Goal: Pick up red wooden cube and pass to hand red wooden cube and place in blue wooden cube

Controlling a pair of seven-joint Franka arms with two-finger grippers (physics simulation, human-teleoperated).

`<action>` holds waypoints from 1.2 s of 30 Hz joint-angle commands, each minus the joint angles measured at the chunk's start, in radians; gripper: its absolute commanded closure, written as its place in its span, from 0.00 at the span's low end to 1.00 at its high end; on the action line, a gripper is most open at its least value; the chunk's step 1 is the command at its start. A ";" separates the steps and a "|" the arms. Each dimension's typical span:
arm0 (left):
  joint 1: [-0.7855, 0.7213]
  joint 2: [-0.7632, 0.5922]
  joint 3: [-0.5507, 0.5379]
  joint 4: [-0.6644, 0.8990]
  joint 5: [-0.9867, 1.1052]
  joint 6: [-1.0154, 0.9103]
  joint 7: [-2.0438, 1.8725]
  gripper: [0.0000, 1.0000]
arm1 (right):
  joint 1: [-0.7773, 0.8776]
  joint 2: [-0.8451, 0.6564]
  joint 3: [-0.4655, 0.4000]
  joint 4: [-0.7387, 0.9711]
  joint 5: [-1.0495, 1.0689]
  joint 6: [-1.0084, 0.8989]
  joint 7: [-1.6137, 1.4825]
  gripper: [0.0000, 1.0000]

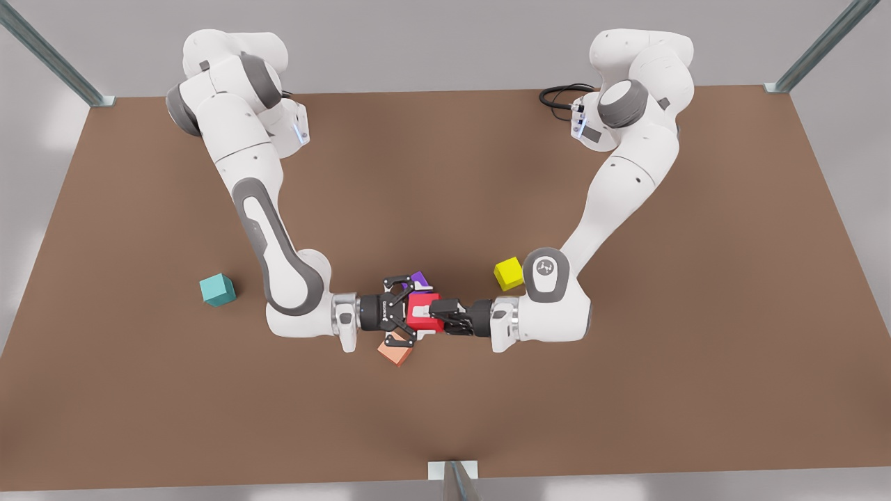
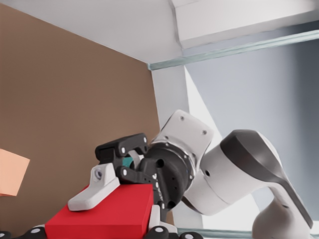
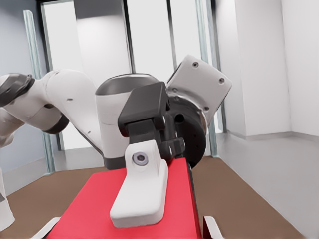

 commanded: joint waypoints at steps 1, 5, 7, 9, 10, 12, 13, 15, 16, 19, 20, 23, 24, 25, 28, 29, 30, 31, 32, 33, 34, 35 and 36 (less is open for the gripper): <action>0.000 -0.002 -0.001 0.001 -0.034 -0.010 0.092 0.67 | 0.001 0.004 0.001 -0.001 -0.002 -0.004 0.008 0.00; 0.001 -0.001 -0.001 0.001 -0.034 -0.010 0.094 0.66 | 0.008 0.006 0.002 -0.002 -0.003 -0.003 0.009 0.00; 0.006 -0.001 -0.001 0.001 -0.035 -0.015 0.092 0.66 | 0.008 0.010 0.002 -0.002 -0.002 -0.003 0.009 0.00; 0.006 -0.002 -0.001 0.001 -0.035 -0.015 0.092 0.66 | 0.011 0.010 0.005 0.001 0.000 -0.003 0.009 0.02; 0.006 -0.002 -0.001 0.001 -0.034 -0.015 0.092 0.66 | 0.009 0.009 0.005 0.004 -0.002 -0.003 0.009 0.17; 0.004 -0.001 -0.001 0.001 -0.034 -0.015 0.092 0.66 | 0.008 0.009 0.004 0.006 -0.003 -0.003 0.009 0.48; 0.004 -0.001 -0.001 0.001 -0.034 -0.015 0.094 0.66 | 0.006 0.009 0.005 0.007 -0.005 -0.004 0.026 0.48; 0.006 -0.001 -0.001 0.001 -0.034 -0.015 0.092 0.66 | 0.003 0.007 0.004 0.009 -0.005 -0.006 0.036 0.48; 0.004 -0.001 -0.001 0.001 -0.034 -0.015 0.094 0.66 | 0.001 0.007 0.004 0.009 -0.005 -0.008 0.037 0.48; 0.004 -0.001 -0.001 0.000 -0.034 -0.015 0.094 0.60 | -0.002 0.006 0.004 0.009 -0.005 -0.011 0.039 0.48; 0.004 -0.001 -0.001 0.000 -0.034 -0.015 0.094 0.60 | 0.000 0.006 0.004 0.009 -0.005 -0.011 0.039 0.48; 0.004 0.002 -0.001 0.000 -0.034 -0.015 0.091 0.00 | 0.000 0.004 0.004 0.009 -0.006 -0.011 0.054 0.48; 0.004 0.002 -0.001 0.000 -0.034 -0.013 0.091 0.00 | 0.000 0.004 0.004 0.009 -0.006 -0.011 0.054 0.48; 0.004 0.002 -0.001 0.000 -0.034 -0.013 0.091 0.00 | -0.002 0.004 0.004 0.009 -0.006 -0.012 0.054 0.48; 0.006 0.001 -0.001 0.000 -0.032 -0.015 0.091 0.00 | -0.002 0.004 0.004 0.009 -0.006 -0.012 0.054 0.48; 0.007 -0.001 -0.001 0.000 -0.032 -0.016 0.091 0.00 | -0.002 0.004 0.004 0.009 -0.006 -0.012 0.054 0.48; 0.016 -0.006 -0.001 0.000 -0.031 -0.019 0.091 0.00 | -0.002 0.004 0.004 0.009 -0.008 -0.012 0.054 0.48; 0.036 -0.007 -0.001 0.000 -0.028 -0.054 0.084 0.00 | -0.003 0.003 -0.001 0.009 -0.009 -0.012 0.054 0.48; 0.049 -0.007 -0.001 -0.002 -0.026 -0.067 0.086 0.00 | -0.003 0.001 -0.004 0.010 -0.011 -0.014 0.054 0.48; 0.082 -0.007 -0.001 -0.002 -0.026 -0.111 0.086 0.00 | -0.015 0.001 -0.007 0.010 -0.018 -0.015 0.054 0.48; 0.102 -0.007 -0.001 -0.002 -0.015 -0.142 0.086 0.00 | -0.029 0.001 -0.010 0.013 -0.040 -0.020 0.054 0.47; 0.133 -0.007 -0.001 -0.002 -0.008 -0.188 0.089 0.00 | -0.066 0.000 -0.010 0.033 -0.132 -0.023 0.055 0.47; 0.168 -0.009 -0.003 0.000 0.055 -0.254 0.085 0.00 | -0.107 -0.004 -0.012 0.036 -0.242 -0.038 0.058 0.47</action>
